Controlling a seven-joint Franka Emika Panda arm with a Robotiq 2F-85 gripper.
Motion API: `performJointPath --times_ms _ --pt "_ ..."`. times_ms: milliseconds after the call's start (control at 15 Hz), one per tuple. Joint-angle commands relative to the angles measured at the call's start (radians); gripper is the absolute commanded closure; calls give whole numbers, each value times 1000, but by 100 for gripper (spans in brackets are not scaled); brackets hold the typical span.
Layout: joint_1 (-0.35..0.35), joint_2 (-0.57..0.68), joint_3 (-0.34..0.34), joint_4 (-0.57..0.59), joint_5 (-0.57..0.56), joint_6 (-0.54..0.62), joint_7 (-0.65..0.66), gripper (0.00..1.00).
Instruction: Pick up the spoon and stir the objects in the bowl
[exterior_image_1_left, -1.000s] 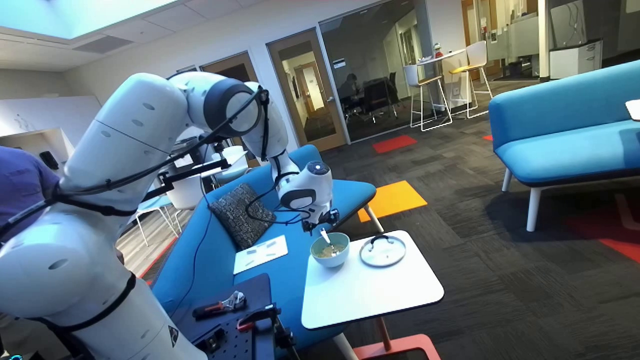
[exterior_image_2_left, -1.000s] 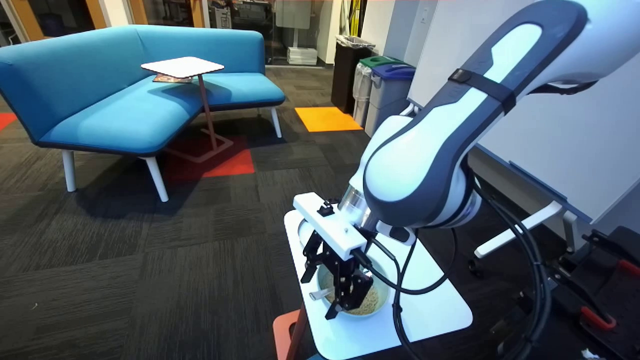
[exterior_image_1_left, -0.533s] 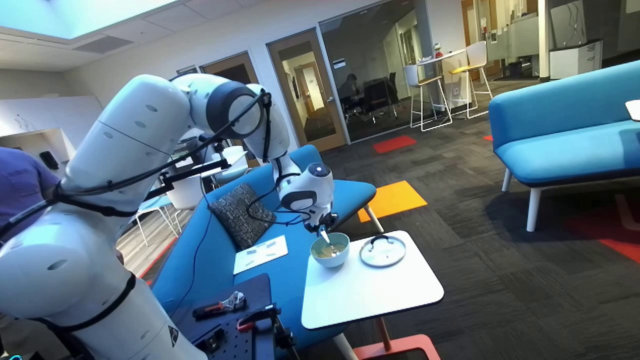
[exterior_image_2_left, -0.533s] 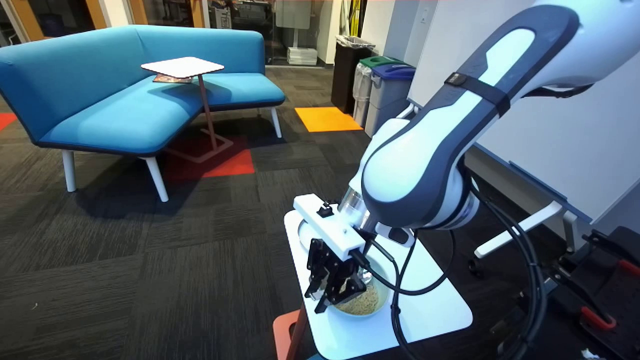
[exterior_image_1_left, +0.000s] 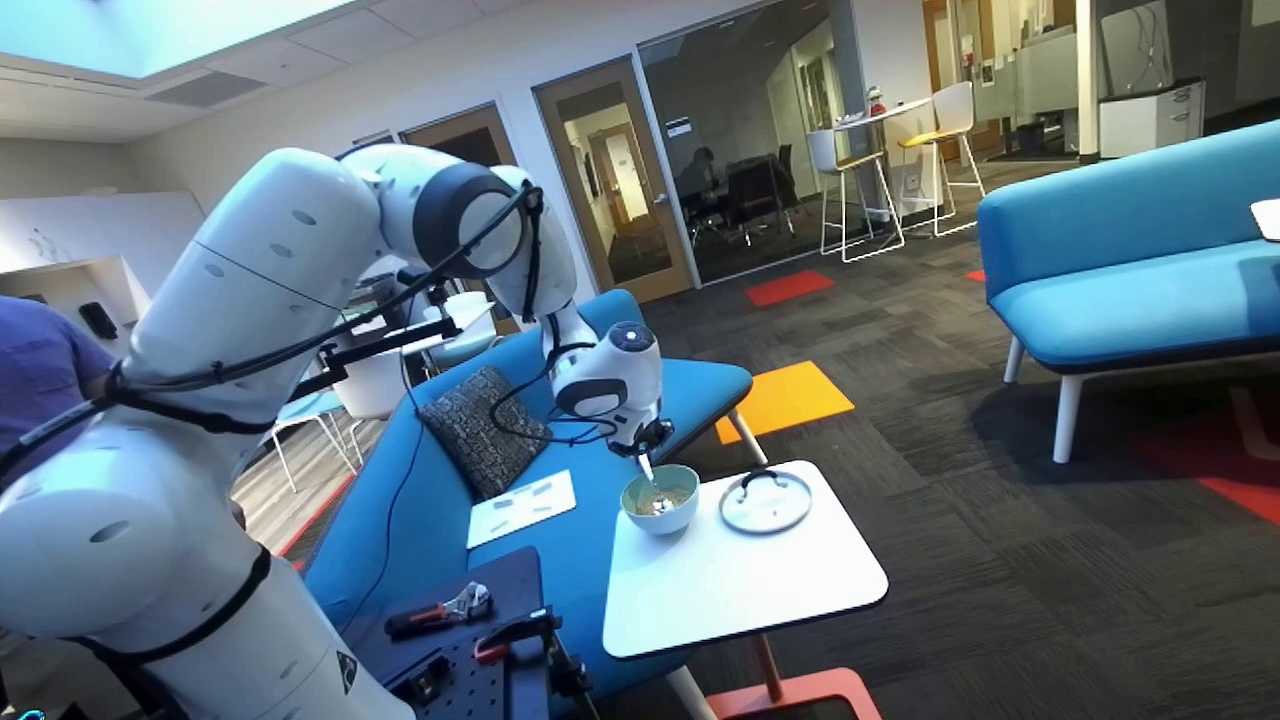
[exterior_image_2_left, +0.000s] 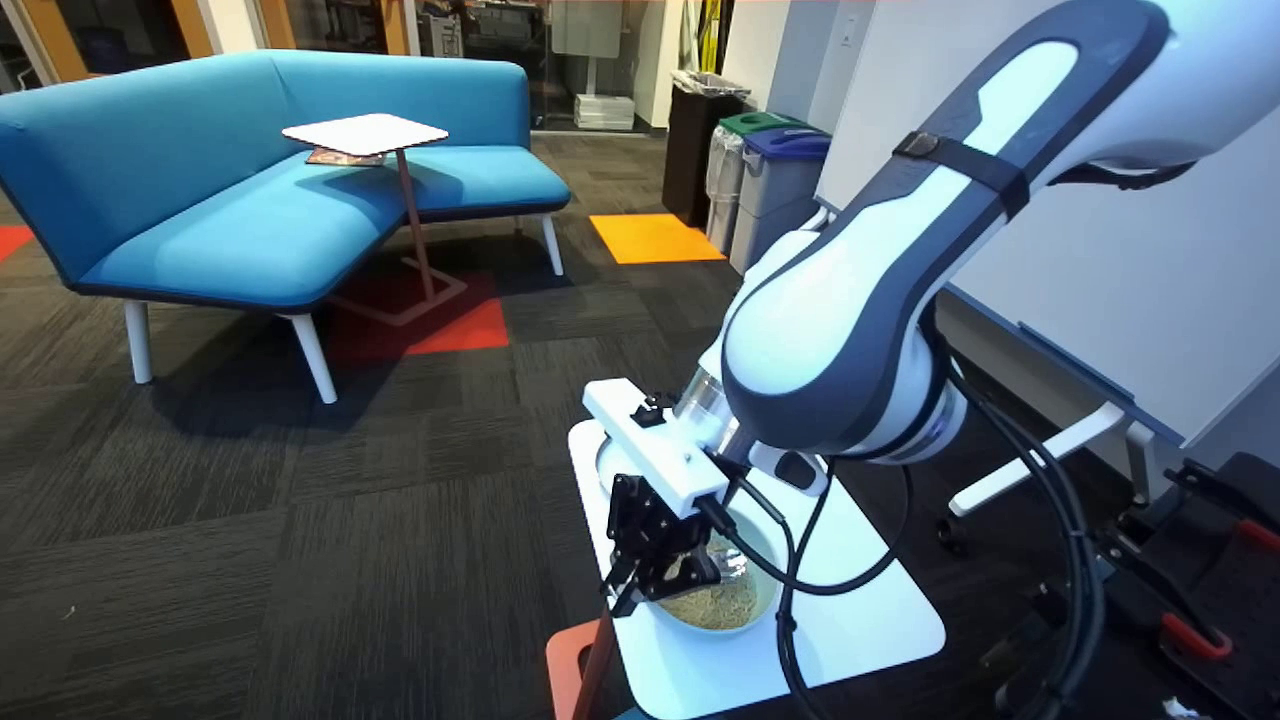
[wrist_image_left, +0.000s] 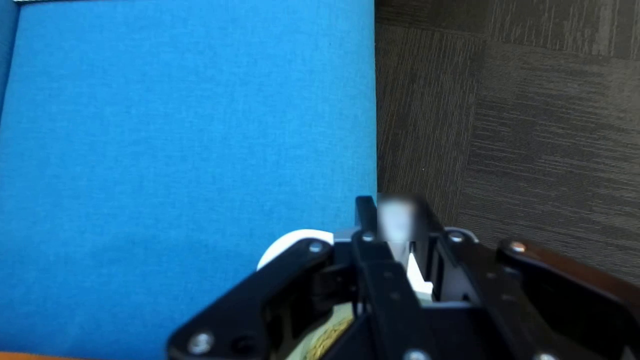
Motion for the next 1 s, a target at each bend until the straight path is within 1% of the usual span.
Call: performJointPath --times_ms 0,133,200,267,333,400,533,600,667,733,867,933 --pt "-89 -27 102 -53 62 68 -114 95" --pt "-190 -4 208 -71 90 125 -218 95" --pt "-258 16 280 -81 100 157 -283 95" --pt "-341 45 361 -102 84 201 -326 95" --pt "-404 75 426 -109 83 227 -378 95" --pt "-476 120 499 -115 82 255 -435 95" --pt "-627 234 639 -144 43 289 -536 95" --pt "-701 291 696 -176 19 295 -580 95" --pt "-774 343 742 -218 -4 295 -616 95" --pt "-837 381 767 -261 -11 281 -654 95" --pt "-910 447 768 -311 -23 241 -693 95" --pt "-937 472 754 -329 -32 225 -712 95"
